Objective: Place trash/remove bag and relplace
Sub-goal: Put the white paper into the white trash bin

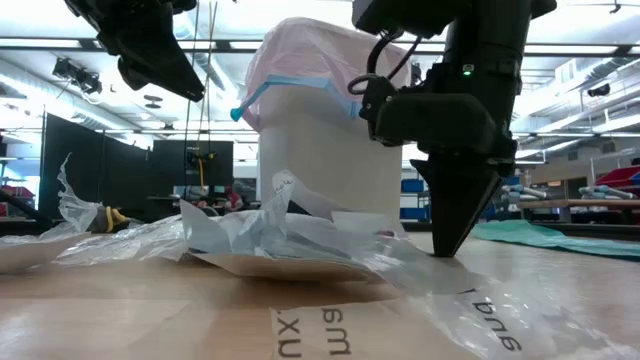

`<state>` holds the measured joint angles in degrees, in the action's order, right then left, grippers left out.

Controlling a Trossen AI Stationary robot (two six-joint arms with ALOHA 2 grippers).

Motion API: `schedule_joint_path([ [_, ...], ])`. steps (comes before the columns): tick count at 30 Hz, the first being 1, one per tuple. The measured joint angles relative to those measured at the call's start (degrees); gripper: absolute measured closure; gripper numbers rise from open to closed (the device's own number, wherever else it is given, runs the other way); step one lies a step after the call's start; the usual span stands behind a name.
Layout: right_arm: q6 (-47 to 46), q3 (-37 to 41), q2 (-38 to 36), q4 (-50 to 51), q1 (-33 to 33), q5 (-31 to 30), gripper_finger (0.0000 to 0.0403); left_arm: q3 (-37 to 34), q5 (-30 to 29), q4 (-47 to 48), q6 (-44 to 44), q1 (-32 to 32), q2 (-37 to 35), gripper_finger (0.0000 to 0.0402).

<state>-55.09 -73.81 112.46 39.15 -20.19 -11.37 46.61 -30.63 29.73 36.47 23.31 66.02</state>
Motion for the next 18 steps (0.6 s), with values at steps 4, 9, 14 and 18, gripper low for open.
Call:
schedule_joint_path([
  [4, 0.08, -2.57, -2.4, 4.08, -0.96, -1.71, 0.0403, 0.0, 0.0, -0.04, -0.02, 0.02, 0.0, 0.0305],
  [9, 0.28, -7.17, -6.29, 7.96, -1.53, -5.44, 0.0403, 0.0, 0.0, -0.1, -0.02, 0.02, 0.0, 0.0305],
  [14, 2.85, -10.86, -11.0, 11.63, -1.52, -8.84, 0.0403, 0.0, 0.0, -0.12, -0.02, 0.02, 0.0, 0.0305],
  [18, 11.2, -11.07, -12.65, 11.03, -1.51, -9.03, 0.0381, 0.0, 0.0, -0.26, 0.07, 0.01, 0.0, 0.0305],
])
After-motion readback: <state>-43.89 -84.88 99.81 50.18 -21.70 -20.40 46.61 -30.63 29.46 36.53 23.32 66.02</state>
